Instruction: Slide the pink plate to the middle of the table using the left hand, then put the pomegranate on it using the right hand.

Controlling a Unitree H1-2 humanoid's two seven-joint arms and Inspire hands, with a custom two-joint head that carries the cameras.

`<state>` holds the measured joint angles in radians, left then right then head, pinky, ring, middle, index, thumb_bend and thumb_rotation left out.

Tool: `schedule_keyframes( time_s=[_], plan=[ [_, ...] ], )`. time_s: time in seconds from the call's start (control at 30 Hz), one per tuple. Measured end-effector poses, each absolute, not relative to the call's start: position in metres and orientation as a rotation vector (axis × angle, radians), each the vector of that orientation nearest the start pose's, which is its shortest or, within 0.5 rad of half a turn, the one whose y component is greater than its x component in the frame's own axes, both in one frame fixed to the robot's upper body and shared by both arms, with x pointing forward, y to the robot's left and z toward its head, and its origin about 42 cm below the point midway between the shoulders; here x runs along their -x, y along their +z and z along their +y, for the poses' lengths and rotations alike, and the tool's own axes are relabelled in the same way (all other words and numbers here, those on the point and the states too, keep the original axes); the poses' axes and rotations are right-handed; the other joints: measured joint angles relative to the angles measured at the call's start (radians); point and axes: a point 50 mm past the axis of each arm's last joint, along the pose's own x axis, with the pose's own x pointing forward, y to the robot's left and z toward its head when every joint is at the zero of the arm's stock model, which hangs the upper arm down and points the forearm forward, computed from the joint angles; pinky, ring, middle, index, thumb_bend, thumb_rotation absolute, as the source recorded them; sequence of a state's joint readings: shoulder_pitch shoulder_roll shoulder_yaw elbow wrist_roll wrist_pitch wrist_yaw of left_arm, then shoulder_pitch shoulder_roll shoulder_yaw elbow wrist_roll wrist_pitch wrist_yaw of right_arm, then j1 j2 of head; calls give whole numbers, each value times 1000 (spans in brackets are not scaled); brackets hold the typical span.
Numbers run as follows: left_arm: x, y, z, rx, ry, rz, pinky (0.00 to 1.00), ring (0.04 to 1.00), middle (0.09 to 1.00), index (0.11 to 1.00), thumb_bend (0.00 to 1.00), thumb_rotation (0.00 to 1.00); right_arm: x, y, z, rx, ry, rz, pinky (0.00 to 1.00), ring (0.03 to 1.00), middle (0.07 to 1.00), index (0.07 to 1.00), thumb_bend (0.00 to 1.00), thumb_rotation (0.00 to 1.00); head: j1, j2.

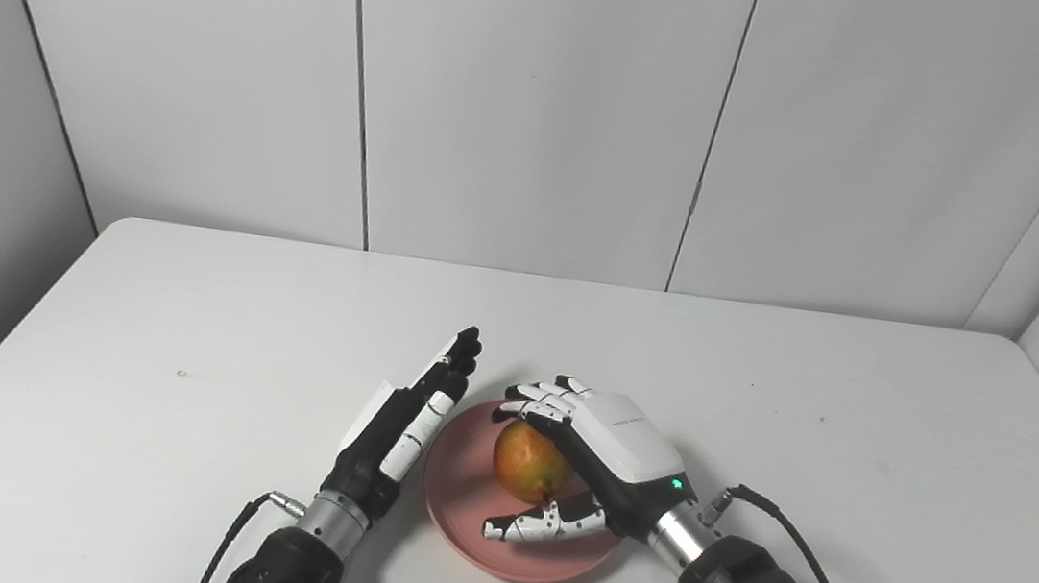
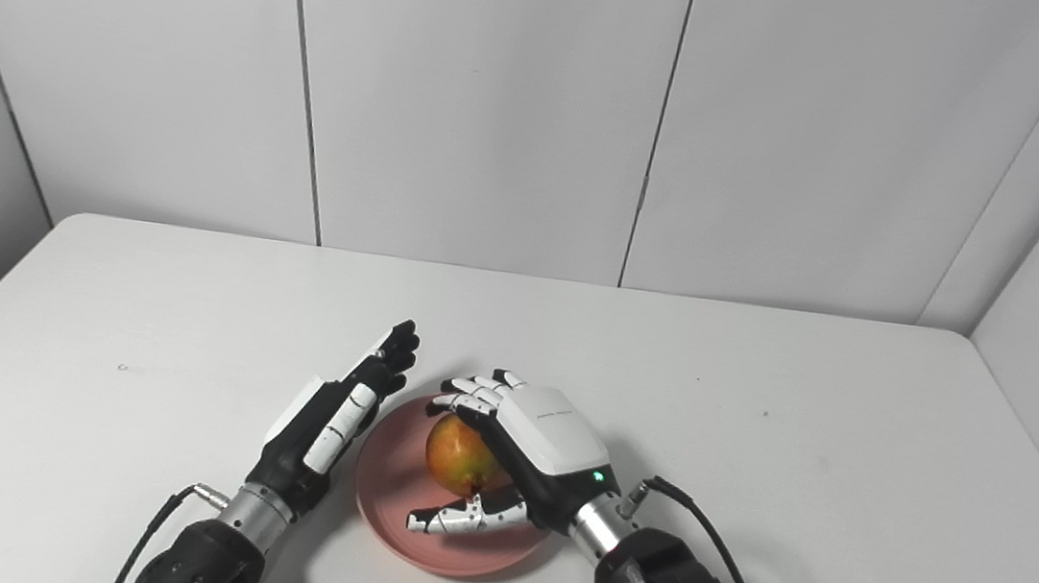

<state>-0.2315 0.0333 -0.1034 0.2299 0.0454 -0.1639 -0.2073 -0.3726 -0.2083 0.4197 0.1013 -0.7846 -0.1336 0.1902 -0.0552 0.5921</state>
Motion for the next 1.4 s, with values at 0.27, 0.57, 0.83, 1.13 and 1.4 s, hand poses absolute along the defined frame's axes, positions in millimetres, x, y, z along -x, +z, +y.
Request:
schedule_keyframes(
  time_s=[0.27, 0.57, 0.83, 1.13, 1.4],
  plan=[
    [-351, 111, 166, -121, -363, -142, 994, 1000, 1000, 1000, 702, 1000, -369, 164, -137, 1067, 559, -412, 953, 909, 909, 834, 631, 685, 3, -5],
    [-350, 111, 167, -137, -346, -140, 1000, 1000, 1000, 1000, 709, 1000, -349, 176, -160, 858, 397, -447, 884, 949, 985, 970, 615, 779, 5, -5],
    [-348, 111, 170, -133, -337, -142, 984, 1000, 1000, 1000, 702, 1000, -332, 171, -188, 725, 326, -400, 921, 990, 1000, 1000, 602, 962, 6, -2],
    [-343, 111, 178, -93, -317, -134, 998, 1000, 1000, 1000, 668, 1000, -321, 155, -204, 676, 219, -348, 889, 957, 1000, 1000, 639, 1000, -3, 0],
    [-339, 111, 184, -85, -304, -134, 1000, 1000, 1000, 1000, 646, 1000, -317, 131, -194, 507, 174, -286, 986, 998, 1000, 1000, 590, 1000, -11, 3]
  ],
)
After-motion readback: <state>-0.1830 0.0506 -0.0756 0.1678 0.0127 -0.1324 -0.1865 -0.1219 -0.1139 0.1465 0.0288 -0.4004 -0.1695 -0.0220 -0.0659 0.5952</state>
